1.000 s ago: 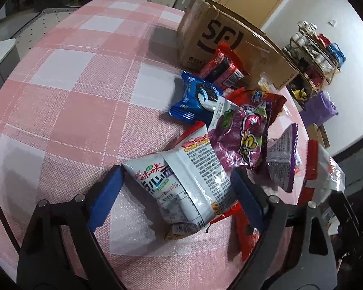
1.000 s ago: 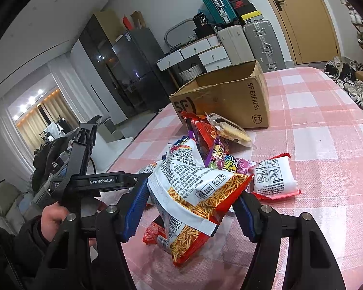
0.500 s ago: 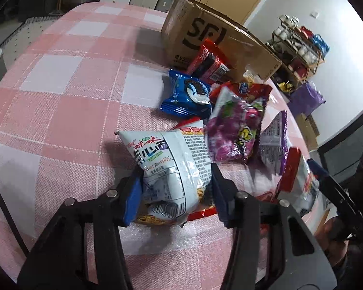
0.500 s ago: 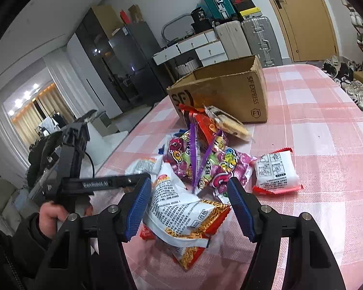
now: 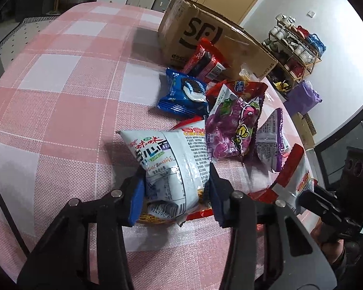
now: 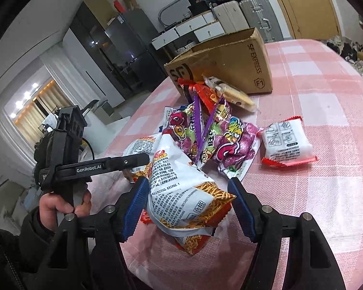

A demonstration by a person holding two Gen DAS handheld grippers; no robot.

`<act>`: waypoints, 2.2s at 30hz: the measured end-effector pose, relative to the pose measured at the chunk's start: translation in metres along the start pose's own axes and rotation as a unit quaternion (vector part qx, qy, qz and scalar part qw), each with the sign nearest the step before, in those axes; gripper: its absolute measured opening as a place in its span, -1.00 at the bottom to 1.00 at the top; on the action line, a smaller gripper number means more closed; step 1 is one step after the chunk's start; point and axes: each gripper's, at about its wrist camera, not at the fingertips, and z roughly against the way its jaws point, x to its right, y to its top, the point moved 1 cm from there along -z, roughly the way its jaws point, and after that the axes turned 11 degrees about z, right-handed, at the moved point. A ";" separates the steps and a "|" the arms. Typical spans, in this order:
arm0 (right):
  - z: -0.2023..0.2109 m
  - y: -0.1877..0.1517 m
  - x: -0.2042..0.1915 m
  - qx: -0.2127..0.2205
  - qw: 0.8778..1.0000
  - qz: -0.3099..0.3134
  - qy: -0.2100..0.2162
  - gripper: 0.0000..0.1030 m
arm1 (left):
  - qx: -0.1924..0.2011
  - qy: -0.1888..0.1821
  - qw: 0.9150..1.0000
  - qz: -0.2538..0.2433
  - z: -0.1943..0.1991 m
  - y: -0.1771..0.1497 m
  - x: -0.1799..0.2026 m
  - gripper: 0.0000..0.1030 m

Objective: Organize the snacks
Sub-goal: 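Lift white bag with left gripper while right gripper lifts white noodle bag toward box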

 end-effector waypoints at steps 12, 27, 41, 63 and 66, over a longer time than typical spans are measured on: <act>-0.012 -0.006 0.003 -0.002 0.997 -0.025 0.068 0.01 | 0.003 -0.013 1.000 0.006 0.004 -0.003 -0.005 -0.19; 0.008 0.006 0.019 0.039 0.993 -0.062 0.095 -0.08 | 0.024 -0.020 0.999 0.012 0.026 0.000 -0.007 -0.20; 0.045 0.072 0.030 0.106 0.992 -0.031 0.068 -0.08 | 0.093 -0.020 0.992 -0.078 0.076 0.046 0.056 -0.20; 0.039 0.211 0.046 0.141 0.989 0.014 0.050 -0.08 | 0.127 -0.011 0.983 -0.131 0.074 0.179 0.148 -0.20; 0.033 0.225 0.052 0.141 0.989 0.014 0.048 -0.08 | 0.120 -0.007 0.984 -0.135 0.061 0.201 0.158 -0.20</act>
